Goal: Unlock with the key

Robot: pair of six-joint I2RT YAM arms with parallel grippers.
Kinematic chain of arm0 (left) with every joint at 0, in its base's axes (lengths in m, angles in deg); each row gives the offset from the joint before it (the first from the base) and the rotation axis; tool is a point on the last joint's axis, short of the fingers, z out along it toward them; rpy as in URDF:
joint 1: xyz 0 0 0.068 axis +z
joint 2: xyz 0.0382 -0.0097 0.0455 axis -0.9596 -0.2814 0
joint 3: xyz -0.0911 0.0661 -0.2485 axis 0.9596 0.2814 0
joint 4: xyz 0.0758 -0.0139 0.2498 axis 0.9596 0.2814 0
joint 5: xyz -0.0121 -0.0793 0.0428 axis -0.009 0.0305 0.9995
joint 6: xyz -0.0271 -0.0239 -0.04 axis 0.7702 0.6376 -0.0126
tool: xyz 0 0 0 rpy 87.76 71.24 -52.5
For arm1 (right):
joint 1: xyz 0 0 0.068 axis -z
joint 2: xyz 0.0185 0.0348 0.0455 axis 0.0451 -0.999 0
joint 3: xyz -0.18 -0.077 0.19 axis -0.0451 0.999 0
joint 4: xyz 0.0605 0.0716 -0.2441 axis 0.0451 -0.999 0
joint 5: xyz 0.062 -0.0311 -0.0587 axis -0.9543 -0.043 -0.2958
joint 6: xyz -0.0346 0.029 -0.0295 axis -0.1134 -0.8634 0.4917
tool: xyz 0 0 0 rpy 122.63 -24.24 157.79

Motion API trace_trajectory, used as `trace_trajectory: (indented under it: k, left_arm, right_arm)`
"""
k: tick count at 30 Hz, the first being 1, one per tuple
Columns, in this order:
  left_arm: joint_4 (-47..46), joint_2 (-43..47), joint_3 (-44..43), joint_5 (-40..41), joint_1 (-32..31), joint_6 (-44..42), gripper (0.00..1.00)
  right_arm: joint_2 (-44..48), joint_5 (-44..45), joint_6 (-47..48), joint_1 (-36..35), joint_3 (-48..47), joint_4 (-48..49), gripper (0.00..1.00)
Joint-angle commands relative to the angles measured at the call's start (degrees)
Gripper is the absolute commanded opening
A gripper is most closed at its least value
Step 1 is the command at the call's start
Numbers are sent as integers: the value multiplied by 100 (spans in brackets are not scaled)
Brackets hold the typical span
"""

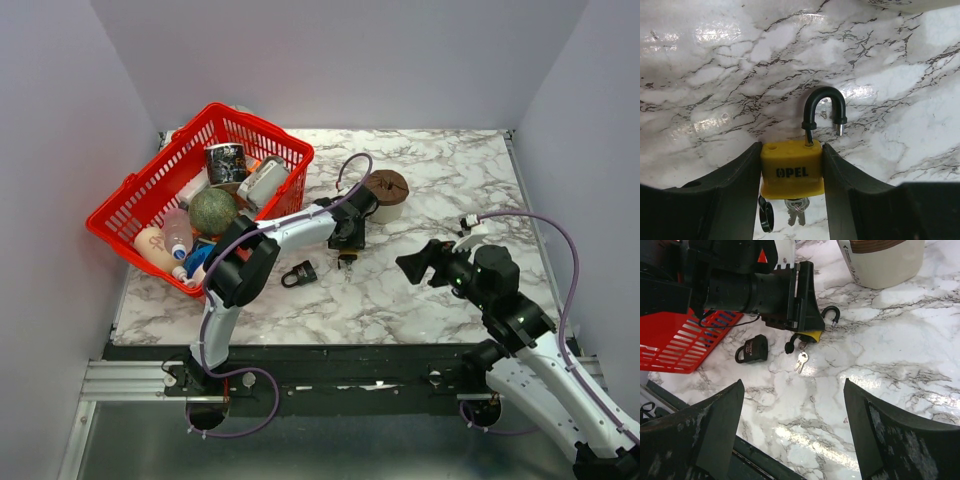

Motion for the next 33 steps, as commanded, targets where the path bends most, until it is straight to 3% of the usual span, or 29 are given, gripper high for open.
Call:
trace_trajectory:
  k: [1,2,5,11,14,20,29,33]
  left_arm:
    - [-28,-194,11,366,65,14,26]
    - [-55,-151,28,366,65,5,41]
    - [-134,-72,72,401,65,-47,60]
    - [-266,174,73,559,48,-275,90]
    - [-248,332,-15,699,30,-477,98]
    - [-590,1104,309,1200,-172,-820,99]
    - [-1206,2642,1592,1728,-900,-1094,99]
    - [-1066,3145,2399,1597,-1068,-717,99]
  right_arm:
    - [-4,158,96,21,120,-42,89]
    - [-13,158,96,21,120,-50,89]
    - [-22,167,105,21,121,-50,89]
    - [22,176,184,21,138,-50,89]
    - [66,150,193,21,147,-51,89]
    - [180,-52,359,21,191,20,89]
    - [365,-255,465,21,331,318,88]
    - [207,-369,500,21,349,406,79]
